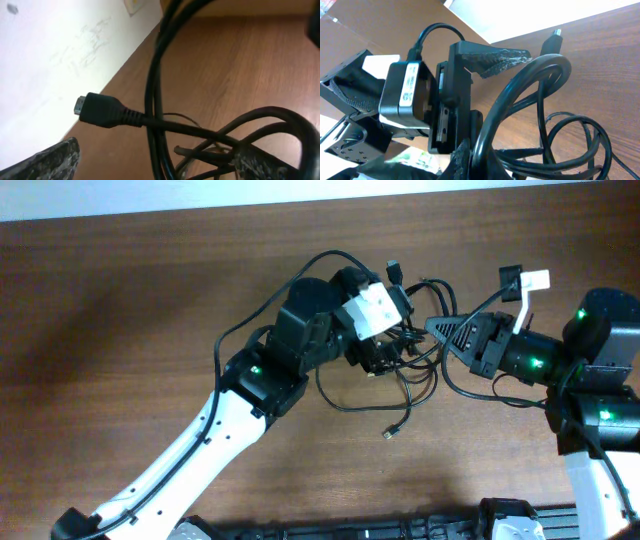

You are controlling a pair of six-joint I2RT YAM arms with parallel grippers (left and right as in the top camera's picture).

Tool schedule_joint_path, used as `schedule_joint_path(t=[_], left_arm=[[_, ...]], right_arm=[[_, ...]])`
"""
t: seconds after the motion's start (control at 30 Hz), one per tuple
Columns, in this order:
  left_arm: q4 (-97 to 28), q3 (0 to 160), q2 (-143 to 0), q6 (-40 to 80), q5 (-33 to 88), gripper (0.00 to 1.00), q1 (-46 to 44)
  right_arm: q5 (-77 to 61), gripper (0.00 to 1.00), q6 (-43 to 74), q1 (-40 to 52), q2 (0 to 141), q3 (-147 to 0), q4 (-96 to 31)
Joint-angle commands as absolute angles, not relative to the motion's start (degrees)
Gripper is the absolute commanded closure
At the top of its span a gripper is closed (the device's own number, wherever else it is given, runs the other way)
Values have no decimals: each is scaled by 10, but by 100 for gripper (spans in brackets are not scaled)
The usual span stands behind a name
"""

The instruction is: Untangle cables

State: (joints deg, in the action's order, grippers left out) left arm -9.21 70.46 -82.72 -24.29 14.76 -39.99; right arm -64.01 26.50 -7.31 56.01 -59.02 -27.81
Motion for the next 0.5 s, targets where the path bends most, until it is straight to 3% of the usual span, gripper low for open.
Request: schedule_joint_path(t=[0.0, 0.03, 0.07, 0.1, 0.13, 0.47], left_arm=[[-89, 710, -821, -337, 153, 1, -400], [-89, 710, -820, -362, 153, 3, -400], [-89, 710, -820, -378, 153, 17, -400], [-87, 710, -819, -396, 153, 78, -400], [-86, 710, -819, -396, 153, 98, -400], [-91, 710, -819, -381, 151, 100, -399]], right_arm=[[-655, 96, 253, -72, 559, -594, -274], [-655, 96, 253, -72, 559, -594, -273], [-655, 96, 253, -72, 559, -594, -271], [-655, 96, 253, -72, 559, -594, -266], [-654, 96, 253, -72, 559, -594, -264], [-654, 96, 255, -72, 575, -594, -260]])
